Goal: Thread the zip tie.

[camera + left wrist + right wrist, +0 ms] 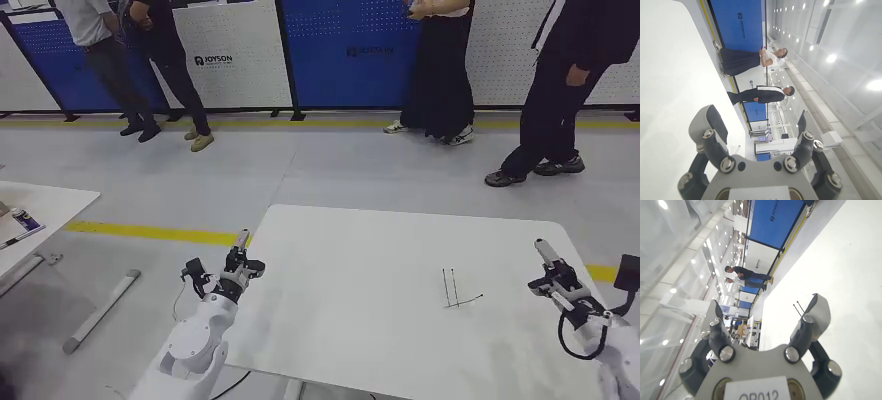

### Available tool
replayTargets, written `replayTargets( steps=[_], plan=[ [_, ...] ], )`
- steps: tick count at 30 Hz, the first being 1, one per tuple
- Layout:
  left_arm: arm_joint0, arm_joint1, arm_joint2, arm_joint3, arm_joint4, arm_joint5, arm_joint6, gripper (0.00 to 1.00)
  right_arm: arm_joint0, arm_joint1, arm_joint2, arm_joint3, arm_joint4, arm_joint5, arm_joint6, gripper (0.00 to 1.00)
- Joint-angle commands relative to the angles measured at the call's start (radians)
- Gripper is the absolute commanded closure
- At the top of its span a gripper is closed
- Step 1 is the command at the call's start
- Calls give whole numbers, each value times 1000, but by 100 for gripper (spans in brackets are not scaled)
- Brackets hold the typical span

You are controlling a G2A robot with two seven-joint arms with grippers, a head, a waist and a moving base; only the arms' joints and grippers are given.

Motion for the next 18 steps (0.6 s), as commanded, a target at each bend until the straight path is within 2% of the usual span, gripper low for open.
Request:
replayTargets(
  steps=[1,10,11,13,15,18],
  plan=[
    [0,0,0,0,0,0,0,0,-3,0,1,-1,3,-2,-7,0],
    [0,0,0,0,0,0,0,0,-3,0,1,-1,3,-2,-7,0],
    [0,0,0,0,0,0,0,0,1,2,-10,-3,-13,-3,31,0],
    [0,0,0,0,0,0,0,0,76,22,-1,47,-108,-4,226,0],
    [0,0,0,0,0,0,0,0,132,31,-16,92,-145,1,353,0],
    [0,0,0,0,0,0,0,0,224,42,-59,166,-230,-11,483,0]
  ],
)
